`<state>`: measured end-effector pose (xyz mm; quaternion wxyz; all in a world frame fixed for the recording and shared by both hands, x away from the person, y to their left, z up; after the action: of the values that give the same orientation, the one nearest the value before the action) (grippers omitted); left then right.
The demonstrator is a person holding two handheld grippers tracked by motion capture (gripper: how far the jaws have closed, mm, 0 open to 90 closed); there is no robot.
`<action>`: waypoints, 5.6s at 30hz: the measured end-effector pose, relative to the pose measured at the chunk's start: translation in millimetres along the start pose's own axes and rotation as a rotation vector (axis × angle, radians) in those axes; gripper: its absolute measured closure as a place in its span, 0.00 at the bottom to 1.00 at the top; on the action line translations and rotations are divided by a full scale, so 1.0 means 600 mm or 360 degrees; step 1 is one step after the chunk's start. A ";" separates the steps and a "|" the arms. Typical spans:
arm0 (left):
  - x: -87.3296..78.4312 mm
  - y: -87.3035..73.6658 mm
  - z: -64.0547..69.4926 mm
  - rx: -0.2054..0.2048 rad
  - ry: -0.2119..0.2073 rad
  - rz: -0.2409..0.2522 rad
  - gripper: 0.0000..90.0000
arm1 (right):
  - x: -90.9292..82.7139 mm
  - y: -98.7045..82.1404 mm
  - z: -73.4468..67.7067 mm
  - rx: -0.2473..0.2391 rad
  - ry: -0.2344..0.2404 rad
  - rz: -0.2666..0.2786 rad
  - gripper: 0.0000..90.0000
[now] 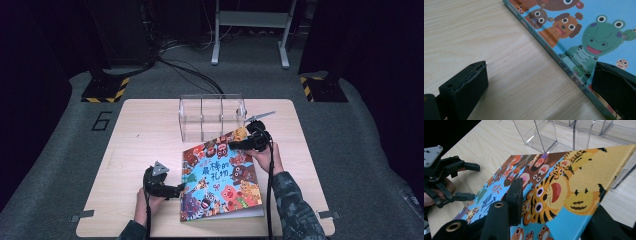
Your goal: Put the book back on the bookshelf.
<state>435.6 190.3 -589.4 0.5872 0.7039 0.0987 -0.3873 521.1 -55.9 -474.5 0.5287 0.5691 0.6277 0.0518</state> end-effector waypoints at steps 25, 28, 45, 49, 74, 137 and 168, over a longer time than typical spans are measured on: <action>-0.028 0.032 -0.020 -0.0150 -0.0148 0.0009 0.00 | -0.029 -0.007 -0.033 -0.0180 -0.0072 0.0161 0.64; -0.034 0.046 -0.020 -0.0166 -0.0165 0.0015 0.00 | -0.033 -0.007 -0.035 -0.0235 -0.0076 0.0173 0.64; -0.040 0.084 0.011 -0.0215 -0.0339 0.0025 0.00 | -0.056 -0.012 -0.064 -0.0379 -0.0104 0.0309 0.64; -0.035 0.085 0.017 -0.0194 -0.0353 0.0002 0.00 | -0.058 -0.012 -0.068 -0.0389 -0.0106 0.0317 0.64; -0.019 0.094 0.035 -0.0160 -0.0418 -0.0074 0.00 | -0.053 -0.001 -0.088 -0.0473 -0.0062 0.0370 0.64; -0.037 0.089 0.032 -0.0171 -0.0514 -0.0025 0.18 | -0.051 -0.014 -0.080 -0.0425 0.0051 0.0298 0.65; -0.070 0.115 0.012 -0.0084 -0.0369 0.0150 0.44 | -0.052 -0.031 -0.054 -0.0136 -0.0046 0.0041 0.45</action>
<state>444.9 177.3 -510.1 0.6306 0.6426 0.0071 -0.4351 479.2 -69.1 -453.7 0.5608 0.5548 0.6097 0.0770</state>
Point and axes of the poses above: each handheld gripper's, and its own axes: x roughly forward along the jaws, y roughly out of its top, z roughly to its right, the point moved 9 cm from there along x, roughly forward along the jaws, and after that the axes turned 10 degrees about y, right-handed, at the moved point
